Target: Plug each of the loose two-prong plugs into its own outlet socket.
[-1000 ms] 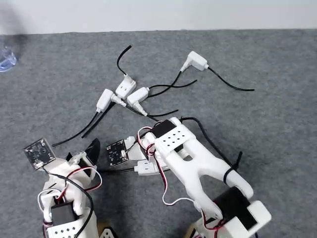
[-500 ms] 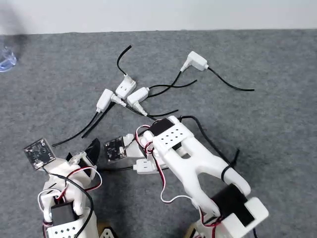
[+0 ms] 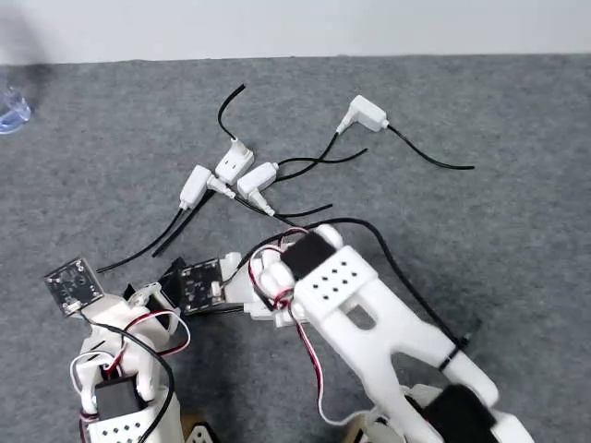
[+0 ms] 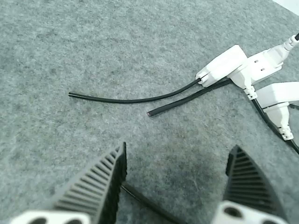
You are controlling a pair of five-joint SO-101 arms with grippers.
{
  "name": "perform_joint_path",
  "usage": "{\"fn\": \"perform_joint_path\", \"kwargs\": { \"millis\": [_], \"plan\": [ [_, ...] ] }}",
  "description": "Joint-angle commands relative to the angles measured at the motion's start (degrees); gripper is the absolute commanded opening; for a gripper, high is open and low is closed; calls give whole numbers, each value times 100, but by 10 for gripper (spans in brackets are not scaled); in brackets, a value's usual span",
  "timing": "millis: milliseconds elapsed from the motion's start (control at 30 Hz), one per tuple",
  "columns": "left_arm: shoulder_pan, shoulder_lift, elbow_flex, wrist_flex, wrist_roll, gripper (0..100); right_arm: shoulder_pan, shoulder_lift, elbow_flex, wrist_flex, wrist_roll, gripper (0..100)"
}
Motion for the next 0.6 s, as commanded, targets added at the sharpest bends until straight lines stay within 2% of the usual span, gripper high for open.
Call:
{"fn": "perform_joint_path", "kwargs": {
  "millis": [0,133,333,433,567],
  "plan": [
    [-26,-62,-57,26,-62,326,-48,-453,-290,75,-53,362],
    [-26,-62,-57,26,-62,326,-22,-875,-316,242,-53,362],
    [-26,-62,-57,26,-79,326,268,-2237,-1380,1385,-62,362],
    [-44,-62,-57,18,-79,326,927,-3029,-1837,1666,-431,362],
    [-62,-62,-66,18,-105,326,2527,-3925,-1354,1543,-1451,362]
  ]
}}
